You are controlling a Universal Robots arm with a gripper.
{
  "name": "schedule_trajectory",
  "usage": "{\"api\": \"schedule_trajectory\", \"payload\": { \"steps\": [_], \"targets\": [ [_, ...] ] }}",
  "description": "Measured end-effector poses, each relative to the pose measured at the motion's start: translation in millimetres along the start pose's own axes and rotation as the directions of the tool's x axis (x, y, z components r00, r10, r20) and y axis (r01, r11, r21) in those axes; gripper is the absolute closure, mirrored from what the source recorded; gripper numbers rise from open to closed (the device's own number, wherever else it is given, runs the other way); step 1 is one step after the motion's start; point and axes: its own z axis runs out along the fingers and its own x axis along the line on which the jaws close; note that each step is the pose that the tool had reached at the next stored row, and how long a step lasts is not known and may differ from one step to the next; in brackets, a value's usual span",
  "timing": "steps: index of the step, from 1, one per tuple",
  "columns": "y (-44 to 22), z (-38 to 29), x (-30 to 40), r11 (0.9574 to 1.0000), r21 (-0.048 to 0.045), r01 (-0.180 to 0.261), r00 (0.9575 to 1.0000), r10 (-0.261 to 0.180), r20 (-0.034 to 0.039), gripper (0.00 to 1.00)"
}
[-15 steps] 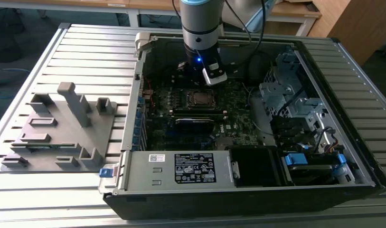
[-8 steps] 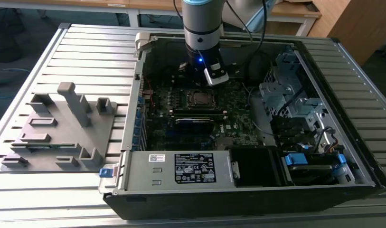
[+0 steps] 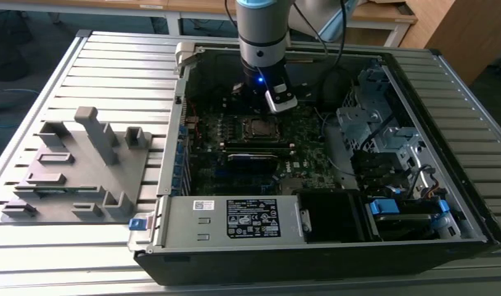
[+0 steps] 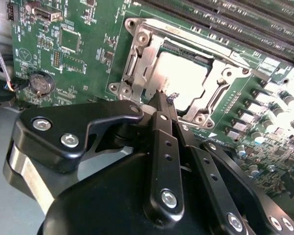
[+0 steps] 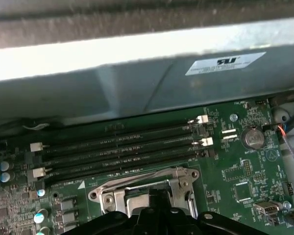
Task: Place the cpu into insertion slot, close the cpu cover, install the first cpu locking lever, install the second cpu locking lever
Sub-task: 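Install the first cpu locking lever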
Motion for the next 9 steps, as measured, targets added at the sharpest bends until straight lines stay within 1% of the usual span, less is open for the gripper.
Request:
{"api": "schedule_trajectory", "payload": {
  "steps": [3, 5, 7, 9],
  "targets": [
    [-0.4, 0.0, -0.1, 0.9998, 0.0207, 0.005, 1.0, -0.005, 0.0036, 0.9],
    [-1.0, -0.1, -0.2, 0.9995, 0.0298, 0.007, 1.0, -0.007, 0.0051, 0.9],
    [-1.6, -0.1, -0.2, 0.9994, 0.033, 0.008, 1.0, -0.008, 0.0055, 0.9],
    [-1.9, 0.0, -0.3, 0.9994, 0.0336, 0.008, 1.0, -0.008, 0.0057, 0.9]
  ]
}}
